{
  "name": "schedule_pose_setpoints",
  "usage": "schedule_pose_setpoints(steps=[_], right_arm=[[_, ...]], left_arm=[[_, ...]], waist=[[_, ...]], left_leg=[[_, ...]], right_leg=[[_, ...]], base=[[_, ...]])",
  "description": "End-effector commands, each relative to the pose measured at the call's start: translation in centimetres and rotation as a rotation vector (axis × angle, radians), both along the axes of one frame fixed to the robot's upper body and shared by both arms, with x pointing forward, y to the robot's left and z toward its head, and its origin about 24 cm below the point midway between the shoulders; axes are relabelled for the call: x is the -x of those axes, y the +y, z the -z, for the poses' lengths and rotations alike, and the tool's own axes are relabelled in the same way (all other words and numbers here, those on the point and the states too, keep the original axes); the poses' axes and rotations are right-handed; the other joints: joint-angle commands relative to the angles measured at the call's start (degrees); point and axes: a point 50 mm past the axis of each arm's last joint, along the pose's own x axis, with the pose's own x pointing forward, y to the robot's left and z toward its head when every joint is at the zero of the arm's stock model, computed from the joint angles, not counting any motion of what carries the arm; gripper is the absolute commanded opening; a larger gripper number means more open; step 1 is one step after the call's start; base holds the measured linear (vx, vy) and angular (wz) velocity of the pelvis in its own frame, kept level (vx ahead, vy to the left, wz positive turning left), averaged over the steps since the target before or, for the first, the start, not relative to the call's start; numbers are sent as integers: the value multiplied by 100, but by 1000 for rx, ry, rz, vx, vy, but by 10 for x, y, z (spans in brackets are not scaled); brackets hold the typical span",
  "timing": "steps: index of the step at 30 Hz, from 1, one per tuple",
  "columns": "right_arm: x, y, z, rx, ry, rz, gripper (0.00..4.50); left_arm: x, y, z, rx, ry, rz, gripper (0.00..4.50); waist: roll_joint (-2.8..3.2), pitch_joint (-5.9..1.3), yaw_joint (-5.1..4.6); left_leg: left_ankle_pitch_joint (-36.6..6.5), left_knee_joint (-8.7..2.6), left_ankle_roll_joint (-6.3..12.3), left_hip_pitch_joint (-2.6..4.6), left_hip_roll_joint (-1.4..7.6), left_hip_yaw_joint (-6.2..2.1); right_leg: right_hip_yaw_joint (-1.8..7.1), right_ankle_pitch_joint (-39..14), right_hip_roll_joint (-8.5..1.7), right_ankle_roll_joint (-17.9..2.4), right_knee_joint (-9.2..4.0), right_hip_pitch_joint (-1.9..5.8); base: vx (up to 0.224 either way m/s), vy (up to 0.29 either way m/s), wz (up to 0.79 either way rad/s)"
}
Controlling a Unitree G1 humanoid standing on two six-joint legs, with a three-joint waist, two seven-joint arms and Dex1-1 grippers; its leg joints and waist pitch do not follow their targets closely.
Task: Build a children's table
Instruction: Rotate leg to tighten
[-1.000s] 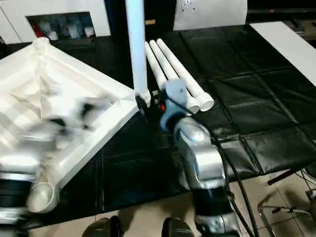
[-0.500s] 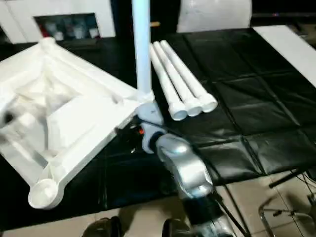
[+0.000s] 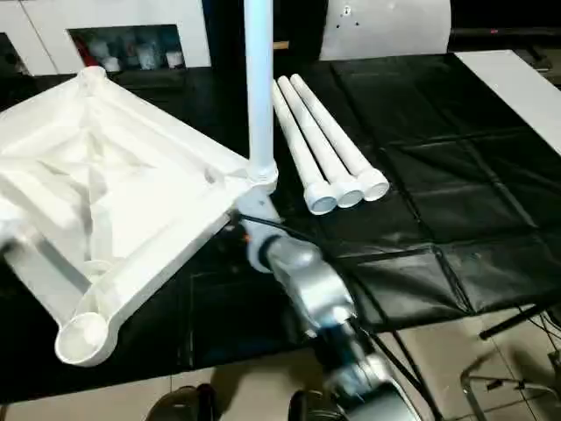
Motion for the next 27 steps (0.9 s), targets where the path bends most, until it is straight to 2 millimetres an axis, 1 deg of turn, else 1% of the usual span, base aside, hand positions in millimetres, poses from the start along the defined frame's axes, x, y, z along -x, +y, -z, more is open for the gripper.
schedule_pose_setpoints(steps=[1,2,3,4,5,7,9,10,11,12,13,14,15,16,17,18,19,20,21,22,23,24,25,26,27], right_arm=[[-3,0,7,17,24,17,450],[-4,1,6,16,23,15,450],[-6,3,5,11,14,11,450],[-7,3,5,10,13,11,450],[-7,3,4,8,9,10,450],[-9,3,4,8,-2,11,450],[-10,2,5,11,-9,14,450],[-11,-1,4,21,-27,16,450],[-12,-3,4,29,-43,18,450],[-12,-7,2,34,-55,29,450],[-12,-14,-2,42,-77,34,450],[-11,-19,-5,48,-91,28,450],[-9,-23,-8,49,-100,21,450],[-7,-26,-10,49,-104,16,450],[-6,-27,-12,49,-107,13,450],[0,-36,-19,47,-127,-12,450],[4,-41,-28,15,-148,-23,450],[9,-46,-36,-20,-169,-26,450],[9,-46,-36,-20,-169,-26,450],[13,-50,-44,-51,-185,-17,450],[17,-53,-51,-83,-200,-14,450],[25,-54,-60,-134,-214,-17,450],[36,-56,-72,-207,-243,-5,450],[36,-56,-72,-207,-243,-5,450],[42,-56,-76,-219,-268,-11,450]], left_arm=[[2,-6,-4,16,10,22,10],[2,-9,-4,32,18,36,10],[4,-16,-3,79,51,77,10],[5,-18,-3,86,56,84,10],[6,-21,-2,106,73,105,10],[9,-34,-1,172,114,169,10],[10,-43,1,194,124,217,10],[6,-44,2,172,98,216,10],[2,-44,2,152,75,207,10],[-3,-40,0,127,39,159,10],[-8,-35,-5,101,-1,95,10],[-9,-31,-9,92,-10,74,10],[-8,-29,-13,82,-5,78,10],[-8,-27,-16,74,-1,81,10],[-7,-26,-17,71,-1,82,10],[-4,-21,-26,50,4,85,26],[-3,-19,-33,63,-13,76,37],[-2,-18,-40,77,-34,69,37],[-2,-18,-40,77,-34,69,46],[-2,-19,-47,112,-71,62,51],[-4,-20,-53,148,-125,40,62],[-10,-25,-58,208,-219,19,62],[-18,-36,-62,311,-363,-12,62],[-18,-36,-62,311,-363,-12,62],[-24,-46,-63,347,-474,-13,62]], waist=[[215,-416,8],[213,-409,2],[212,-408,0],[215,-402,1],[204,-405,11],[210,-409,17],[210,-401,26],[240,-419,30],[208,-422,30],[221,-427,46],[224,-440,62],[234,-463,92],[195,-459,98],[194,-464,114],[183,-482,100],[198,-491,101],[244,-497,93],[222,-498,86],[244,-517,92],[245,-523,87],[266,-530,93],[261,-534,97],[255,-540,113],[252,-539,118],[248,-546,131]], left_leg=[[-1614,-387,-253,155,294,-197],[-1662,-386,-247,162,294,-197],[-1708,-379,-242,169,298,-199],[-1743,-380,-250,174,297,-201],[-1791,-379,-253,183,304,-204],[-1837,-380,-266,189,301,-203],[-1926,-387,-290,184,301,-212],[-1942,-381,-304,188,303,-213],[-1940,-375,-303,198,301,-202],[-1907,-374,-314,194,299,-198],[-1882,-362,-324,212,299,-192],[-1801,-350,-331,221,297,-184],[-1671,-364,-300,161,290,-200],[-1629,-363,-286,157,285,-208],[-1517,-357,-253,138,284,-214],[-1467,-354,-246,134,284,-218],[-1444,-342,-247,138,283,-217],[-1426,-342,-238,138,287,-210],[-1376,-321,-229,142,286,-204],[-1313,-320,-215,126,277,-208],[-1295,-305,-212,135,275,-206],[-1246,-296,-186,123,273,-211],[-1198,-284,-164,142,284,-193],[-1199,-277,-128,137,297,-188],[-1249,-281,-111,98,278,-205]], right_leg=[[365,-962,-510,-1182,-403,227],[368,-1076,-514,-1169,-418,219],[374,-1245,-524,-1155,-432,213],[373,-1332,-525,-1147,-435,203],[375,-1466,-523,-1118,-446,195],[374,-1554,-511,-1083,-447,182],[370,-1681,-506,-1053,-451,173],[369,-1676,-503,-1042,-442,176],[370,-1661,-488,-1008,-453,165],[369,-1625,-473,-978,-443,170],[371,-1578,-469,-966,-439,160],[371,-1442,-461,-945,-429,161],[361,-1312,-458,-932,-405,210],[355,-1296,-454,-895,-403,216],[353,-1164,-454,-894,-375,224],[343,-1102,-445,-897,-377,242],[341,-1002,-438,-930,-350,226],[343,-936,-436,-941,-365,237],[342,-761,-434,-992,-355,239],[336,-644,-438,-1063,-343,264],[337,-606,-443,-1101,-333,251],[334,-571,-455,-1149,-335,275],[338,-542,-450,-1158,-353,273],[346,-516,-462,-1174,-382,282],[336,-671,-462,-1154,-371,299]], base=[[0,0,0],[0,0,0],[0,0,0],[0,0,0],[0,0,0],[0,0,0],[0,0,0],[0,0,0],[0,0,0],[0,0,0],[0,0,0],[0,0,0],[0,0,0],[0,0,0],[0,0,0],[0,0,0],[0,0,0],[0,0,0],[0,0,0],[0,0,0],[0,0,0],[0,0,0],[0,0,0],[0,0,0],[0,0,0]])
